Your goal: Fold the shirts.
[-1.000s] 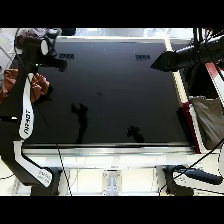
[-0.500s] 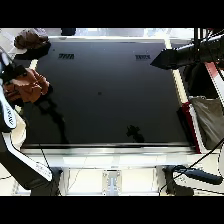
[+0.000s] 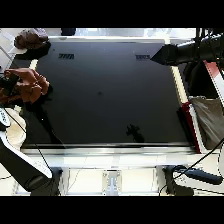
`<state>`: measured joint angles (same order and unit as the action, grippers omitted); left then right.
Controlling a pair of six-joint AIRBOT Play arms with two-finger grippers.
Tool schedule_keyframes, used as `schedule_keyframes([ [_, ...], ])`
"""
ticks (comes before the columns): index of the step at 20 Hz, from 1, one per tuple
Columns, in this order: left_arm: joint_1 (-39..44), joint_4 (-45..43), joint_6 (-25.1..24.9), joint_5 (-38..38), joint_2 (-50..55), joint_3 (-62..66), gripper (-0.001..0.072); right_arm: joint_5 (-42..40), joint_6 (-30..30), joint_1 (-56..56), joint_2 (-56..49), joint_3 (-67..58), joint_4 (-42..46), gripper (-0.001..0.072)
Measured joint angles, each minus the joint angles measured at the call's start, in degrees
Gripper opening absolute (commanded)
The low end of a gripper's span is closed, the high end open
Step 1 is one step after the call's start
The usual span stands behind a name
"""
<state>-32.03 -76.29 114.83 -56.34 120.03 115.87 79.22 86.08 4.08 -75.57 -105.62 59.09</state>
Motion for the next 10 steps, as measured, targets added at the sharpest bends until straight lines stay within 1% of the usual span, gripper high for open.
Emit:
schedule_keyframes([
  [1, -0.2, 2.6, -1.0, 1.5, 0.5, 0.0, 0.0011, -0.6, 0.5, 0.0, 0.0, 0.0, -0.1, 0.0273],
  [3, -0.3, 8.0, -3.0, 4.0, 1.2, 0.0, 0.0012, -1.3, 1.1, 0.0, 0.0, 0.0, -0.3, 0.0272],
  [6, -0.5, 15.3, -6.6, 5.2, 0.5, 0.0, 0.0013, -1.9, 1.6, 0.0, 0.0, 0.0, -0.6, 0.0272],
  [8, -0.2, 20.3, -11.0, 3.9, -1.2, 0.0, 0.0012, -2.1, 1.8, 0.0, 0.0, 0.0, -0.7, 0.0272],
  [10, 0.9, 25.6, -16.7, 0.4, -3.5, 0.0, 0.0012, -2.2, 1.8, 0.0, 0.0, 0.0, -0.7, 0.0272],
])
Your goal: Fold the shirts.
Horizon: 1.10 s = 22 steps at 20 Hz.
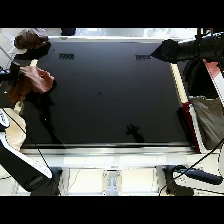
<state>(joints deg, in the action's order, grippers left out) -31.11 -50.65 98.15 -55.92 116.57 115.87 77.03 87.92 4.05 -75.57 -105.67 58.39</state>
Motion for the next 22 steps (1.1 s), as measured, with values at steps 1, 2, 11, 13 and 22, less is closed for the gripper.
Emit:
schedule_keyframes([
  [1, 0.9, 2.4, -2.8, -2.3, -1.3, 0.0, 0.0012, -0.1, 0.0, 0.0, 0.0, 0.0, 0.0, 0.0272],
  [2, 2.1, 4.3, -5.1, -4.7, -2.6, 0.0, 0.0012, -0.1, 0.1, 0.0, 0.0, 0.0, 0.0, 0.0272],
  [11, 25.7, 8.3, -13.1, -19.4, -17.4, 0.0, 0.0012, 1.5, -0.2, -0.3, 0.6, -2.1, 1.9, 0.0273],
  [13, 32.5, 5.1, -13.4, -23.6, -19.2, 0.0, 0.0013, 3.2, -0.5, -0.4, 0.7, -4.8, 4.9, 0.0273],
  [22, 52.1, -17.1, -18.6, -32.4, -21.5, -2.3, 0.0716, 6.9, -9.0, -0.5, 0.9, -11.3, 15.5, 0.0274],
])
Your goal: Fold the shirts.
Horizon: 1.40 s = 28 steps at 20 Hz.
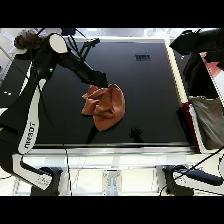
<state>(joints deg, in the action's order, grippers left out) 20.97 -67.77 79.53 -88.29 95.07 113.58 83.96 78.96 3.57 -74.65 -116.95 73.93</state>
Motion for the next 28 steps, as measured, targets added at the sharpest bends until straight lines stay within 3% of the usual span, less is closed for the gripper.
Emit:
schedule_keyframes([
  [3, -1.7, -16.3, 3.5, 6.0, -0.7, 0.7, 0.0711, 0.2, -1.3, 0.0, -0.3, 4.3, 0.8, 0.0274],
  [5, -4.8, -21.8, 7.1, 9.4, 0.3, 0.9, 0.071, 0.1, -1.7, 0.2, -1.4, 9.8, -1.8, 0.0276],
  [6, -6.4, -21.7, 8.2, 10.2, 1.3, 1.0, 0.071, -0.3, -1.9, 0.4, -2.2, 13.0, -3.3, 0.0319],
  [8, -9.8, -17.7, 9.7, 11.1, 4.2, 1.0, 0.0709, -1.5, -2.2, 1.8, -4.5, 18.4, -5.2, 0.0531],
  [14, -15.2, 0.2, 5.0, 10.7, 15.5, 1.1, 0.0707, -9.4, -3.0, 12.2, -13.8, 24.4, -9.0, 0.053],
  [21, -15.8, 4.9, -1.6, 4.6, 24.5, 1.1, 0.0706, -19.5, -3.3, 21.7, -21.7, 25.3, -3.9, 0.0529],
  [28, -15.3, 9.8, -3.7, 2.3, 27.4, 1.1, 0.0705, -22.3, -3.3, 23.8, -26.4, 25.4, -4.4, 0.0528],
])
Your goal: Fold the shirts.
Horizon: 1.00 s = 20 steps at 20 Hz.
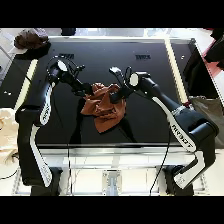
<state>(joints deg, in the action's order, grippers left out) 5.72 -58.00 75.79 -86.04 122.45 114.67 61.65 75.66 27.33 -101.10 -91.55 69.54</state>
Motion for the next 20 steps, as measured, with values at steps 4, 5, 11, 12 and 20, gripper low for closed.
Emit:
schedule_keyframes([
  [4, 1.1, 1.2, -0.3, -0.2, 0.8, 0.0, 0.0651, -2.1, 0.1, 1.1, -2.4, 0.0, -0.4, 0.0506],
  [5, 1.3, 1.4, -0.3, -0.3, 0.9, 0.0, 0.0491, -2.8, 0.1, 1.4, -2.9, 0.0, -0.6, 0.045],
  [11, 1.5, 1.6, -0.3, -1.0, 1.2, 0.0, 0.0012, -5.3, 0.3, 1.7, -4.4, -1.9, 0.0, 0.0018],
  [12, 1.2, 1.6, -0.2, -1.4, 0.8, 0.0, 0.0012, -4.2, 0.3, 1.5, -4.2, -3.3, 0.8, 0.0018],
  [20, -5.8, 4.7, 1.3, -4.1, -12.6, 0.1, 0.0012, 19.4, 0.3, -2.4, 7.3, -21.4, 12.1, 0.0018],
])
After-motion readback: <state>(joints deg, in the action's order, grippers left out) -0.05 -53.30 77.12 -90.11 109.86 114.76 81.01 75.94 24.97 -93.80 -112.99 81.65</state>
